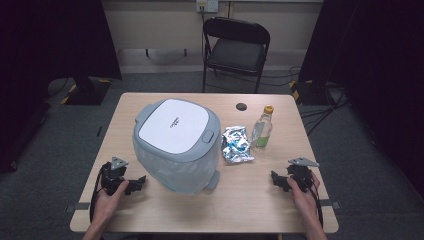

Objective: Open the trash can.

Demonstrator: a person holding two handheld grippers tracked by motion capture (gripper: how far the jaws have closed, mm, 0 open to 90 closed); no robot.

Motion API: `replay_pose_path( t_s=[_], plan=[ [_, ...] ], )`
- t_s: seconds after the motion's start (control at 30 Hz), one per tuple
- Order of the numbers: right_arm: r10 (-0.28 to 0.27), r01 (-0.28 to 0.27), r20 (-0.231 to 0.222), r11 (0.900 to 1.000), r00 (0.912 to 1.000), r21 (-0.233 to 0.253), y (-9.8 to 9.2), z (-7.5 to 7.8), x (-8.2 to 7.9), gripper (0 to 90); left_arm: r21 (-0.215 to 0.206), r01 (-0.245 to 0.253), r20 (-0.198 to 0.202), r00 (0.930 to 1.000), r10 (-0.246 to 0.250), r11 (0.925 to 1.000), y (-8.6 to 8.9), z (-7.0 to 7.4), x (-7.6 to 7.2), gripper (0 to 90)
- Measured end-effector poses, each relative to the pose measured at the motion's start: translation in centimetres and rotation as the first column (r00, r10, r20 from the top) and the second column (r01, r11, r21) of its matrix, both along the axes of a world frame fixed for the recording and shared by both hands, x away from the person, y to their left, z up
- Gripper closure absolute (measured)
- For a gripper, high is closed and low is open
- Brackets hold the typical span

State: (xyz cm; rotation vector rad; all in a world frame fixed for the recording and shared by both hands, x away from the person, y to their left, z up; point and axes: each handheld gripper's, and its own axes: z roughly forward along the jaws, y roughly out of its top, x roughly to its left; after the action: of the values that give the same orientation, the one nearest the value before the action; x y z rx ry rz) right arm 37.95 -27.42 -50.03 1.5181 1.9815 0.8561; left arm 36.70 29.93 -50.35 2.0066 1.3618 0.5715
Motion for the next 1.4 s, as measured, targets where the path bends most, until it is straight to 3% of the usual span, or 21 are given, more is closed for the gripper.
replay_pose_path(
  t_s=[0.47,0.73,0.87,1.03,1.1,1.4],
  plan=[
    [0.026,-0.026,0.0,1.0,0.9997,0.007,-0.3,0.0,-0.1,12.7,-0.012,-0.019,0.004,0.9998,0.019,0.9998,-0.1,0.0,-0.4,1.5],
    [0.039,-0.038,-0.013,0.999,0.9992,0.033,0.0,0.4,-0.5,19.3,-0.007,-0.015,0.011,0.9998,0.015,0.9999,0.5,0.3,-1.1,11.7],
    [0.076,-0.075,-0.026,0.996,0.9968,0.048,0.7,0.9,-0.6,20.8,-0.056,-0.017,-0.004,0.9999,0.016,0.9983,0.5,0.6,-1.4,16.2],
    [0.115,-0.113,-0.029,0.991,0.9929,0.065,2.2,1.9,-0.3,22.4,-0.067,0.011,0.021,0.9997,-0.01,0.9977,-0.4,1.4,-1.9,19.4],
    [0.151,-0.15,-0.016,0.987,0.9883,0.063,3.0,2.4,-0.4,22.4,-0.101,0.035,0.022,0.9992,-0.033,0.9943,-0.9,1.6,-2.1,19.6],
    [0.3,-0.3,0.013,0.952,0.9538,0.057,7.8,3.4,0.2,25.1,-0.131,0.098,0.051,0.9944,-0.092,0.9865,-3.3,2.6,-2.9,20.2]
  ],
)
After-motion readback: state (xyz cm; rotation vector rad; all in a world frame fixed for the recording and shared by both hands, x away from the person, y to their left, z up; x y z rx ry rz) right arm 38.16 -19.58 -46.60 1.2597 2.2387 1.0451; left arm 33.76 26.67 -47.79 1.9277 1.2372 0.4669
